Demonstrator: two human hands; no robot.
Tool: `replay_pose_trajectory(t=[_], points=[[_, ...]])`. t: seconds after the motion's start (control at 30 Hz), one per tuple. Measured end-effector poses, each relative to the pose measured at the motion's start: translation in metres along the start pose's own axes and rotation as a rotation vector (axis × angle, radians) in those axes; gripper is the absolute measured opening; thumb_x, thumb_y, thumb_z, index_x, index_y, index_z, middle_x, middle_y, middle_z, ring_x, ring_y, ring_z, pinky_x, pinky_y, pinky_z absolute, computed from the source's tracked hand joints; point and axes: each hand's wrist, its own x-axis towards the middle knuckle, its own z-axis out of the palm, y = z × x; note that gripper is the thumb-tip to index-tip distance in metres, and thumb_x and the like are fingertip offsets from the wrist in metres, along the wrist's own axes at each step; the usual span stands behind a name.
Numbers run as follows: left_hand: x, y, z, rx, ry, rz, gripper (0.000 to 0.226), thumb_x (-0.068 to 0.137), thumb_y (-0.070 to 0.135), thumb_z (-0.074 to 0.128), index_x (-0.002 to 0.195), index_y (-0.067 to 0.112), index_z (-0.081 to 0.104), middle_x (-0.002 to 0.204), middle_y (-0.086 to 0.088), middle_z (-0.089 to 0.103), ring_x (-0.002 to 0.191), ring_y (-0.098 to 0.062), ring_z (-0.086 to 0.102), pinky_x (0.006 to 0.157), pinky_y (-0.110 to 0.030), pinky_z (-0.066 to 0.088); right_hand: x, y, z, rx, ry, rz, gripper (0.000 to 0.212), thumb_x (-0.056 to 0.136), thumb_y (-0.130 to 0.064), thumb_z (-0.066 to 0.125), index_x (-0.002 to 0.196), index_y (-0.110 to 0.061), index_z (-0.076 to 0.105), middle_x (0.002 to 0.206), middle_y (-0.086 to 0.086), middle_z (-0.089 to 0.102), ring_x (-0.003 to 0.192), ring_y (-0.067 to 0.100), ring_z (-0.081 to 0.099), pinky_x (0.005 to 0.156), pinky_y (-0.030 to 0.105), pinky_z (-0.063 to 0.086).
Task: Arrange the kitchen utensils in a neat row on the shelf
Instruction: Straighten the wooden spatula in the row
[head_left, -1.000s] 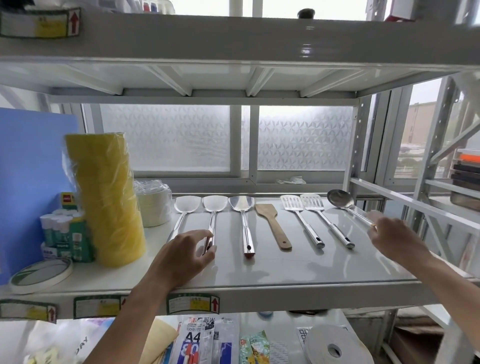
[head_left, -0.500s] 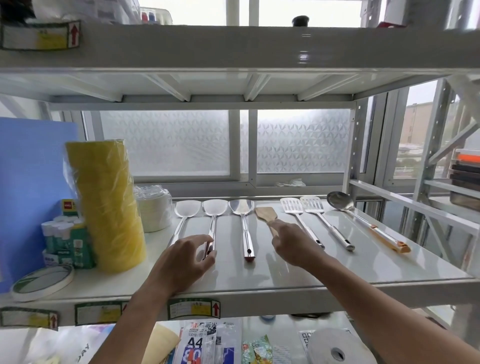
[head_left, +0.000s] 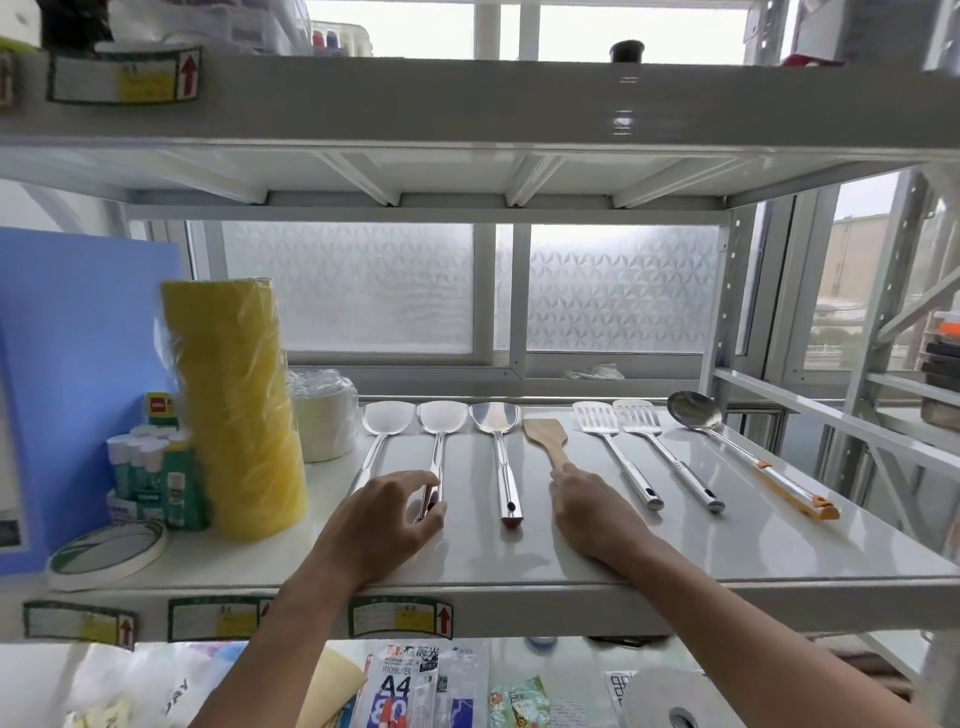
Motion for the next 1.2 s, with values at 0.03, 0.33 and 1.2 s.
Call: replay_pose_trajectory(t=[0.03, 0.33, 1.2], points=[[0.0001, 0.0003, 0.0002, -0.001, 0.001, 0.001, 0.038, 0.092, 0.044, 0.062, 0.126, 0.028, 0.066, 0.126, 0.01, 0.069, 0.096, -0.012, 0.069, 0.08, -0.026, 0.051, -0.0014, -0.0012, -0.0004, 0.003, 0.003, -0.001, 0.024, 0.088, -0.018, 0.025, 0.083, -0.019, 0.048, 0.098, 0.008, 0.06, 0.091, 0.034, 0.061, 0.079, 0.048, 0.05], [0.0003, -0.0002, -0.0005, -0.008, -0.001, 0.009, 0.041, 0.092, 0.044, 0.062, 0.129, 0.027, 0.065, 0.129, 0.008, 0.069, 0.101, -0.014, 0.069, 0.086, -0.029, 0.055, -0.0049, -0.0047, -0.0005, 0.004, 0.002, -0.009, 0.024, 0.087, -0.022, 0.025, 0.081, -0.02, 0.048, 0.097, 0.009, 0.06, 0.089, 0.036, 0.061, 0.08, 0.051, 0.051], [0.0004, -0.0007, 0.0002, -0.013, 0.004, 0.009, 0.04, 0.092, 0.043, 0.062, 0.129, 0.026, 0.065, 0.127, 0.007, 0.069, 0.099, -0.015, 0.069, 0.084, -0.03, 0.055, -0.0106, -0.0046, -0.0016, 0.071, 0.074, -0.038, 0.026, 0.098, -0.028, 0.037, 0.097, -0.015, 0.06, 0.104, 0.012, 0.069, 0.095, 0.037, 0.064, 0.084, 0.05, 0.052]])
